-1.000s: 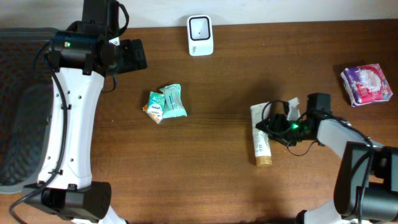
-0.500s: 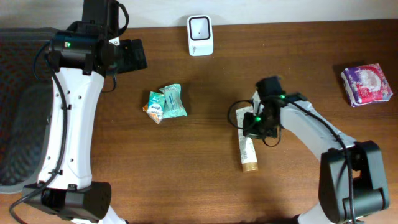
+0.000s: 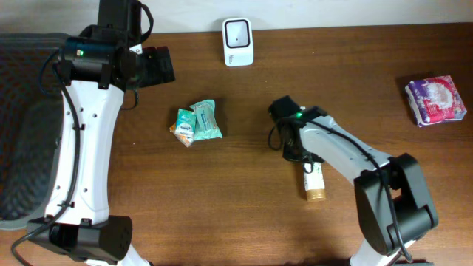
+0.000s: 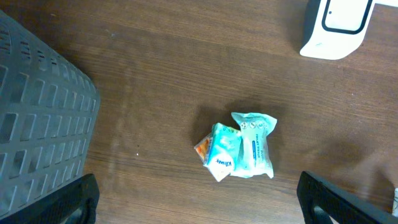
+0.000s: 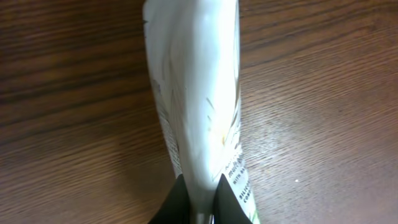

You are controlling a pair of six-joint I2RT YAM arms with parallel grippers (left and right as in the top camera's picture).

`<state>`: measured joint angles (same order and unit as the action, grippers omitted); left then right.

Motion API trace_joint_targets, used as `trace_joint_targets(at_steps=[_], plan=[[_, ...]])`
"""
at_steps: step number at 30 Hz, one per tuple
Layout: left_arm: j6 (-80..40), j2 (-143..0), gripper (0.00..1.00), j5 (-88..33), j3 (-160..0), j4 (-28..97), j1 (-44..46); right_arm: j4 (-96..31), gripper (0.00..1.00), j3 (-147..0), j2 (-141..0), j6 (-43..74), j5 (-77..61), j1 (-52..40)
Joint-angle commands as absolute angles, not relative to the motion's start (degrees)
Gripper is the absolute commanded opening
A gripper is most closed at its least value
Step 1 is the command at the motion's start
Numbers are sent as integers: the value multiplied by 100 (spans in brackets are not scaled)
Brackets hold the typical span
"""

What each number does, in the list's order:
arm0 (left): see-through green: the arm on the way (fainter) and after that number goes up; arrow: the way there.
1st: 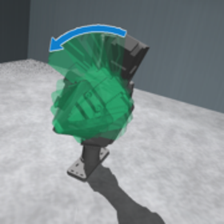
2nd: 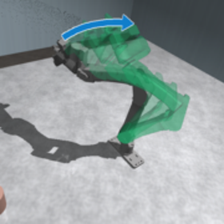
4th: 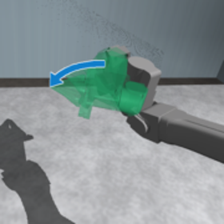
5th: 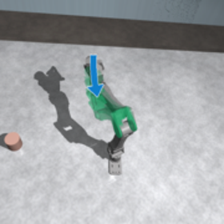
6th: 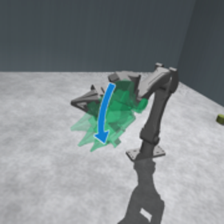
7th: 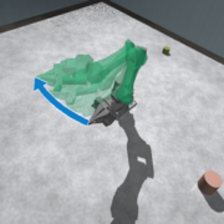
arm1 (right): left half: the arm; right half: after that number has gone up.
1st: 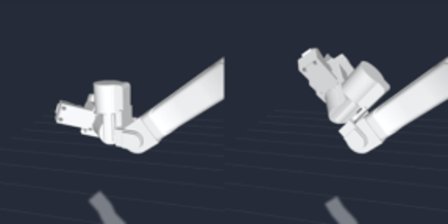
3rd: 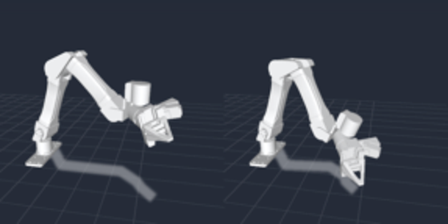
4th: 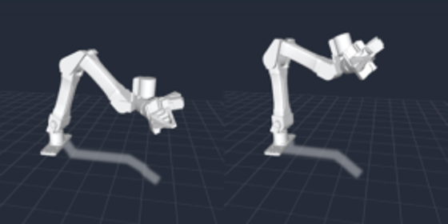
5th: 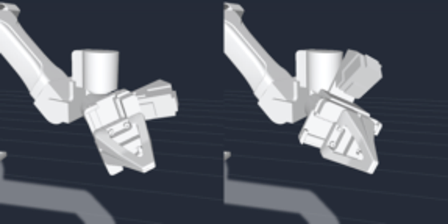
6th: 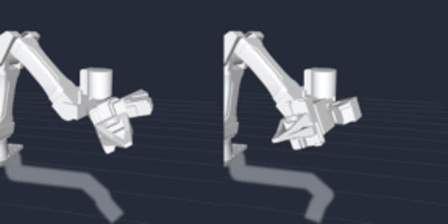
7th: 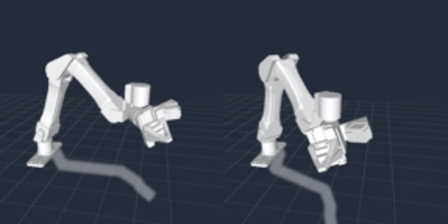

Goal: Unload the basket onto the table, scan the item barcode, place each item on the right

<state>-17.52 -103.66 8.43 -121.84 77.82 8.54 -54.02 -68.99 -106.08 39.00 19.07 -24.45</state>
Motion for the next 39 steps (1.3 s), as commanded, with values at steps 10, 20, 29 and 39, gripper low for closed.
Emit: trace_joint_targets(at_steps=[10, 20, 29, 39], plan=[[-1684, -10350, 99, 884, -12239, 7771, 845, -7170, 91, -9498, -10794, 3170, 628, -2620], [-1684, -10350, 99, 884, -12239, 7771, 845, -6917, 97, -8350, -10816, 838, -1177, -1411], [-1684, -10348, 99, 884, -12239, 7771, 845, -5026, 57, -6761, -10816, 1575, -1352, -1568], [-1684, -10348, 99, 884, -12239, 7771, 845, -4617, 14, -6663, -10844, 1704, -1286, -1914]])
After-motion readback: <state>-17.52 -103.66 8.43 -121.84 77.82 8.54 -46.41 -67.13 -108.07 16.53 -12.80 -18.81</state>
